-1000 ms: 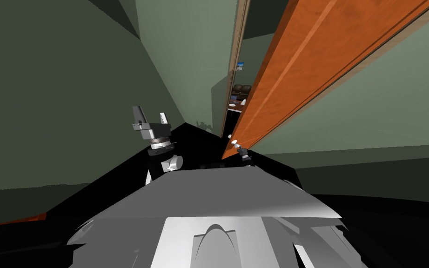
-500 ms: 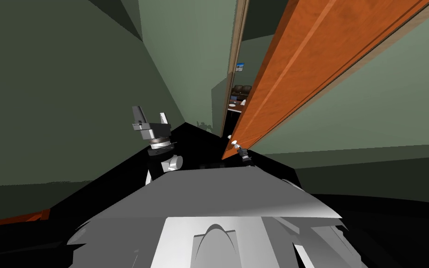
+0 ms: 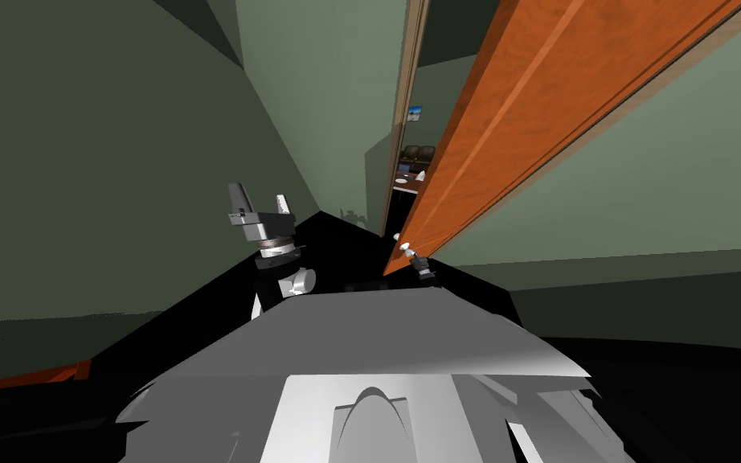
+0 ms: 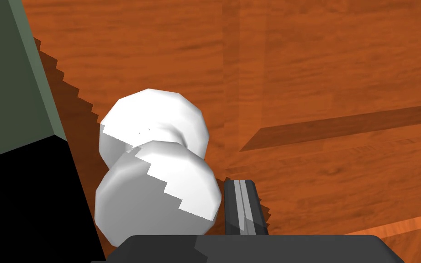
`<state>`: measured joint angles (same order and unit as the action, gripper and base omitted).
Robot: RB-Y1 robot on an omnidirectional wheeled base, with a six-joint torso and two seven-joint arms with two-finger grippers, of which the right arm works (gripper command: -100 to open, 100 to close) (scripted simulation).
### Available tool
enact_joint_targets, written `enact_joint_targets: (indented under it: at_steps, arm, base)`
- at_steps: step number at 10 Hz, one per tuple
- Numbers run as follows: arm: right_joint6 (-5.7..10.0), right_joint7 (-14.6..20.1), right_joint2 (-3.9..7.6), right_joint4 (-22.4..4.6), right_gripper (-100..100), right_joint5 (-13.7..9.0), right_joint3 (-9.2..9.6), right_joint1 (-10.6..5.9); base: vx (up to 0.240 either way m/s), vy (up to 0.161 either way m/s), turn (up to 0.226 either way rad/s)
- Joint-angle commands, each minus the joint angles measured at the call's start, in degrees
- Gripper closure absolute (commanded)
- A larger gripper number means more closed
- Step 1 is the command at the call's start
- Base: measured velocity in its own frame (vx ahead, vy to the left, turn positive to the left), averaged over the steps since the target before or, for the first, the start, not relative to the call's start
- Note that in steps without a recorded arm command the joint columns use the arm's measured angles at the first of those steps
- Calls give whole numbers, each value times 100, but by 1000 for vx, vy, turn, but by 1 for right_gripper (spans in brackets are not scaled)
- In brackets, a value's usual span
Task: Pull the door open
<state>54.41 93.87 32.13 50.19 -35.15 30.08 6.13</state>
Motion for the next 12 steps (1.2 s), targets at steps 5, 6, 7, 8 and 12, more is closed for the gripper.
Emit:
enact_joint_targets:
  at_steps: [5,6,7,8,12]
  arm:
    - [114,57,-198,-151,-100,115,203,-98]
    - [114,57,-198,-151,-100,115,203,-98]
    - [114,57,-198,-151,-100,115,203,-98]
    - [114,57,-198,-151,-100,115,203,-98]
    - [268,195,22,-257,-100,86,222,-76]
  base:
    - [-7,-8,7]
    - [-4,18,-8]
    - [1,17,-26]
    - [9,-10,-2]
    - [-122,-66,108]
